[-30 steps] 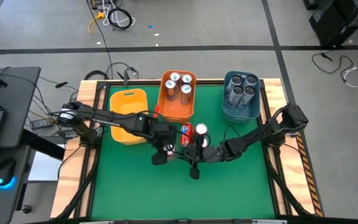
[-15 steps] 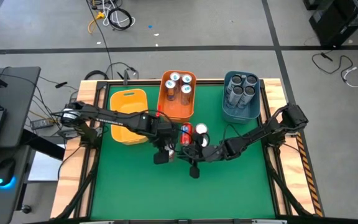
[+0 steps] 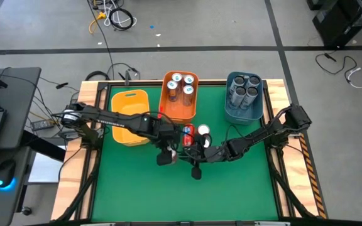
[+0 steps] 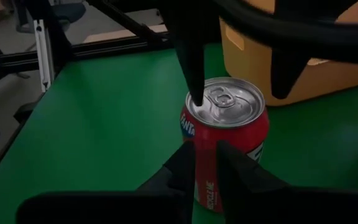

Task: Sort soda cans
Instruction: Put the orange soda can into the yellow bin

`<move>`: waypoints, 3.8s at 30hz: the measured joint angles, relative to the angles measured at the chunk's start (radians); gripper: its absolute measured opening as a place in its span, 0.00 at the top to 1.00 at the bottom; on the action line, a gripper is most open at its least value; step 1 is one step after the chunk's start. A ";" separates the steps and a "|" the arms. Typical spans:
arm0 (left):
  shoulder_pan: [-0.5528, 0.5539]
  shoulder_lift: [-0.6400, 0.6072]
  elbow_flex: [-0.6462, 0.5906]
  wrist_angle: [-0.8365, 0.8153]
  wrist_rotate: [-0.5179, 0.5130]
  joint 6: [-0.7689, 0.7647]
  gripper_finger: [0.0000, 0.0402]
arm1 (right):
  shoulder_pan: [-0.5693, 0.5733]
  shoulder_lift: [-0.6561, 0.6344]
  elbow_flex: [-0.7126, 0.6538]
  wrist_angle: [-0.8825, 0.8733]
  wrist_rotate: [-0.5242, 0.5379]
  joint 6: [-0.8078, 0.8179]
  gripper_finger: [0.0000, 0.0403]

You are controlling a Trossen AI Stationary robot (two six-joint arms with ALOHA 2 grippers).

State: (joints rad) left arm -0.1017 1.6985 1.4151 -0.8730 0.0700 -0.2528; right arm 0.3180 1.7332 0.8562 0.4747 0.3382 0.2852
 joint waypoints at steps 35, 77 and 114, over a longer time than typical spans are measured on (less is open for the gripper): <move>-0.049 0.078 0.000 -0.005 0.023 0.056 0.15 | -0.034 0.082 0.000 0.111 -0.068 0.017 0.70; 0.349 -0.134 0.493 -0.697 -0.285 -0.103 0.27 | -0.034 -0.312 0.000 -0.299 -0.044 -0.102 0.65; 0.972 -0.547 -0.526 -0.116 -0.131 -0.017 0.20 | -0.034 -0.311 -0.007 -0.316 -0.044 -0.075 0.64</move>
State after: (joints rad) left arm 0.8707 1.1511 0.8893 -0.9886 -0.0609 -0.2694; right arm 0.2836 1.4220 0.8494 0.1589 0.2943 0.2100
